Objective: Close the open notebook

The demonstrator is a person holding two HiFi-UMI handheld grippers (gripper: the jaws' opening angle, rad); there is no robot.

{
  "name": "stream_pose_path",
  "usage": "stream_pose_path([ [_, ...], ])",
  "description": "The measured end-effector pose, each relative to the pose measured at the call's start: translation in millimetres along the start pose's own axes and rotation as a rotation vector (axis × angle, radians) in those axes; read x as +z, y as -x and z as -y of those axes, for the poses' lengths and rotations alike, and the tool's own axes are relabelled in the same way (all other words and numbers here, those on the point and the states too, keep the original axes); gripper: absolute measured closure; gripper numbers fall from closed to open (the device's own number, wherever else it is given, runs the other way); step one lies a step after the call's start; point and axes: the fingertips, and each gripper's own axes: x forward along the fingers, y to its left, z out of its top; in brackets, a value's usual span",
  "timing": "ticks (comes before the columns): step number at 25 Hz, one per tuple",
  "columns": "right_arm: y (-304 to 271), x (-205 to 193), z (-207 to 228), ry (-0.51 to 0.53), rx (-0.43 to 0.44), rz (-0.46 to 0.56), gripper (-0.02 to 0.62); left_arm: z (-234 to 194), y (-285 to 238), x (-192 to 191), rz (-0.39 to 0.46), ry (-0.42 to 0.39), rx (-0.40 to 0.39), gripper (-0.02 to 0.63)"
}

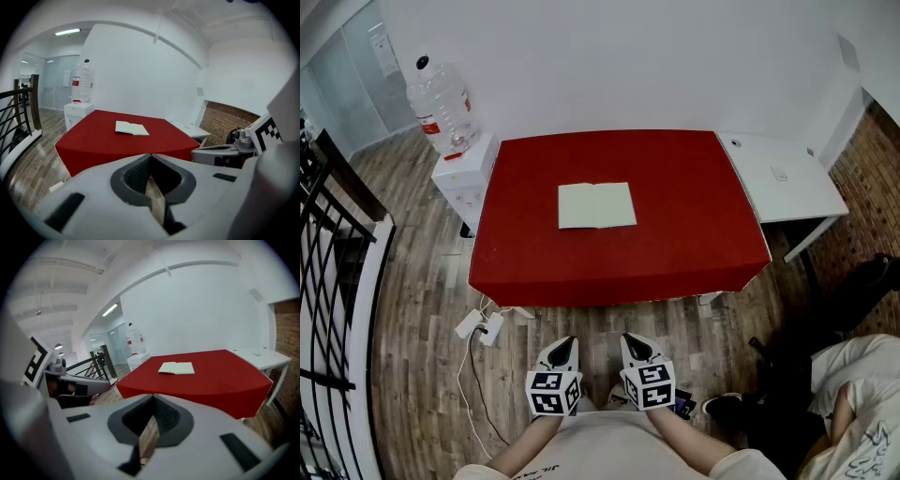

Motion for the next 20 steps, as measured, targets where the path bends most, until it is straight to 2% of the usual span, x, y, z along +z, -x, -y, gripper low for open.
stream_pose_path([
  [11, -37.2, 10.0, 29.1, -0.017, -0.001, -0.021, 0.592, -11.6, -47.7, 15.7, -0.008, 0.012, -0.004, 0.6],
  [20, -123.3, 62.3, 65.6, -0.023, -0.034, -0.026, 0.591, -59.9, -135.9, 74.9, -0.016, -0.005, -0.039, 0.6],
])
